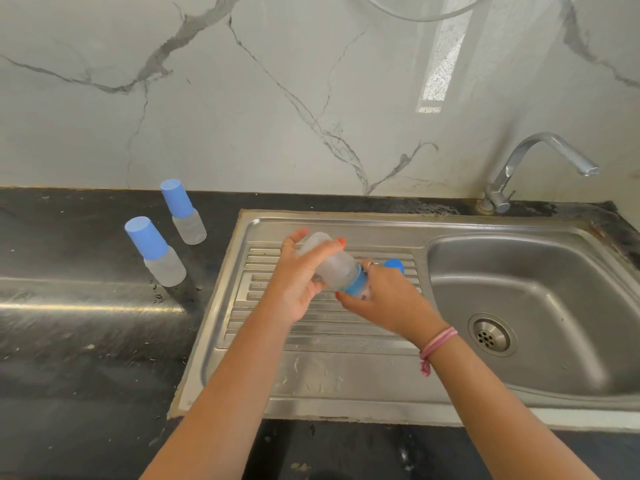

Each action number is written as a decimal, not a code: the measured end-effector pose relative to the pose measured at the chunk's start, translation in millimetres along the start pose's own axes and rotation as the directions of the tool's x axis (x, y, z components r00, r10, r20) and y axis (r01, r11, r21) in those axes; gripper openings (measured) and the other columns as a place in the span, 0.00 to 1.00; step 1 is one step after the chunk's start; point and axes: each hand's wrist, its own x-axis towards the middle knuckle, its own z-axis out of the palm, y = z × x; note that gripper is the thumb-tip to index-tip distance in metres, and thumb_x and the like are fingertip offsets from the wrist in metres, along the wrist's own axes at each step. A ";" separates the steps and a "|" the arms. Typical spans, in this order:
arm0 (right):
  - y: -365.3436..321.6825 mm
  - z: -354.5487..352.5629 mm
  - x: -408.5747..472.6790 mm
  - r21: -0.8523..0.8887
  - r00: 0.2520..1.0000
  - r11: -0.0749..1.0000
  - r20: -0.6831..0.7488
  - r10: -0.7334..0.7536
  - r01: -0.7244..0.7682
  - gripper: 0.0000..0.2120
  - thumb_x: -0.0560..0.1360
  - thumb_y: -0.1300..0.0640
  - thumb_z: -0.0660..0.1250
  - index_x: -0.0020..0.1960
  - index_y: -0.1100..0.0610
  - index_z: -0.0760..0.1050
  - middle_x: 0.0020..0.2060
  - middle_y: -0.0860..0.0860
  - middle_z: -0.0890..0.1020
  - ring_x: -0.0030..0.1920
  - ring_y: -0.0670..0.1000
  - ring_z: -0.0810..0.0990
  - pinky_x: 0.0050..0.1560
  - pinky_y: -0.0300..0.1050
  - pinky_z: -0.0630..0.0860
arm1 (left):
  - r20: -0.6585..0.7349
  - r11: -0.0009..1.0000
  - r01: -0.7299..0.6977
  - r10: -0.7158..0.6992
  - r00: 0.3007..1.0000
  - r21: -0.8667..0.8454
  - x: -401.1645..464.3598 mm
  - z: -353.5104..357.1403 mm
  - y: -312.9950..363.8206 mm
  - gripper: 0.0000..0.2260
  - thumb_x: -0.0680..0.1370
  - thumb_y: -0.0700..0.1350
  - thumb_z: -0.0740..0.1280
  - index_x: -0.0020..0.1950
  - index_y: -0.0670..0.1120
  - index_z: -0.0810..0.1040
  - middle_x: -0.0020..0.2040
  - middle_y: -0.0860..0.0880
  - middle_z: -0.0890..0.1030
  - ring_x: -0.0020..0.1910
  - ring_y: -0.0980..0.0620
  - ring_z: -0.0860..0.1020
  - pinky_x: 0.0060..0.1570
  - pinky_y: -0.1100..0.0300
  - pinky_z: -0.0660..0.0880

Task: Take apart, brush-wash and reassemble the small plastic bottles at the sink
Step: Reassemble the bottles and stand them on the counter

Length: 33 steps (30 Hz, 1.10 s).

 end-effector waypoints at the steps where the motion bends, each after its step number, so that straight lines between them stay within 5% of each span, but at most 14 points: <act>1: -2.1 2.8 1.1 -0.050 0.999 0.999 -0.049 -0.002 -0.001 0.16 0.74 0.48 0.68 0.55 0.59 0.73 0.42 0.50 0.78 0.41 0.50 0.78 0.41 0.40 0.74 | -0.038 1.000 -0.014 0.013 0.999 -0.025 -1.5 5.7 -2.2 0.28 0.69 0.42 0.77 0.66 0.47 0.70 0.57 0.45 0.76 0.53 0.47 0.79 0.40 0.55 0.81; 4: -4.5 11.4 6.0 -0.155 0.990 0.986 -0.139 0.037 -0.058 0.21 0.74 0.49 0.70 0.59 0.60 0.70 0.48 0.53 0.78 0.48 0.53 0.80 0.44 0.41 0.73 | -0.120 0.997 -0.043 0.035 0.992 -0.059 -2.2 19.3 -10.7 0.26 0.68 0.43 0.79 0.62 0.45 0.74 0.53 0.44 0.80 0.49 0.48 0.81 0.45 0.54 0.82; 8: 0.4 5.7 11.9 -0.140 0.972 0.981 -0.212 0.103 -0.135 0.15 0.73 0.49 0.69 0.50 0.59 0.73 0.40 0.52 0.80 0.41 0.53 0.80 0.36 0.42 0.70 | -0.083 0.998 -0.058 0.061 0.995 0.027 -0.1 21.7 -15.8 0.18 0.70 0.39 0.76 0.57 0.42 0.76 0.48 0.45 0.81 0.47 0.50 0.81 0.46 0.54 0.81; 13: 3.8 -9.8 16.9 -0.061 0.994 0.992 0.025 0.109 -0.107 0.11 0.67 0.52 0.72 0.41 0.58 0.75 0.32 0.50 0.78 0.33 0.49 0.76 0.31 0.39 0.70 | 0.093 0.992 -0.095 0.088 0.992 0.080 1.7 12.7 -8.9 0.16 0.68 0.42 0.75 0.52 0.43 0.76 0.44 0.46 0.79 0.43 0.52 0.80 0.40 0.60 0.79; 18: 5.6 -12.3 16.2 0.169 0.971 0.971 0.197 0.134 -0.168 0.16 0.65 0.61 0.74 0.29 0.57 0.66 0.20 0.44 0.67 0.20 0.43 0.65 0.23 0.35 0.64 | 0.219 0.988 -0.140 0.123 0.968 0.063 4.1 4.6 -12.1 0.15 0.67 0.41 0.72 0.52 0.44 0.76 0.45 0.47 0.82 0.50 0.48 0.81 0.49 0.53 0.78; 24: 7.6 -16.4 15.3 0.275 0.895 0.929 0.432 0.111 -0.248 0.12 0.66 0.63 0.72 0.30 0.57 0.69 0.21 0.48 0.68 0.23 0.47 0.67 0.26 0.39 0.70 | 0.332 0.988 -0.153 0.143 0.932 0.003 4.9 -5.4 -18.4 0.24 0.62 0.44 0.76 0.55 0.43 0.74 0.46 0.49 0.81 0.53 0.47 0.82 0.46 0.54 0.80; 27: 11.2 -25.5 13.6 0.351 0.785 0.887 0.620 0.019 -0.299 0.06 0.70 0.60 0.73 0.44 0.60 0.78 0.29 0.49 0.78 0.28 0.45 0.73 0.33 0.37 0.75 | 0.390 0.987 -0.156 0.152 0.908 -0.022 3.6 -9.9 -22.3 0.24 0.63 0.42 0.75 0.57 0.45 0.74 0.49 0.49 0.81 0.55 0.46 0.81 0.46 0.54 0.81; 29: 14.2 -25.6 12.6 0.432 0.748 0.825 0.664 -0.017 -0.365 0.12 0.73 0.61 0.72 0.54 0.62 0.78 0.35 0.51 0.82 0.28 0.44 0.72 0.34 0.36 0.75 | 0.401 0.986 -0.162 0.158 0.902 -0.024 3.1 -10.0 -22.9 0.24 0.64 0.39 0.75 0.58 0.45 0.74 0.50 0.48 0.81 0.55 0.46 0.81 0.46 0.54 0.81; 33: 10.2 -7.2 10.6 0.394 0.868 0.876 0.493 0.055 -0.279 0.04 0.71 0.61 0.70 0.44 0.62 0.79 0.31 0.50 0.82 0.29 0.46 0.75 0.34 0.39 0.76 | 0.306 0.982 -0.188 0.181 0.935 -0.007 4.3 -6.1 -20.3 0.23 0.64 0.39 0.77 0.56 0.47 0.76 0.49 0.47 0.81 0.51 0.47 0.81 0.48 0.53 0.79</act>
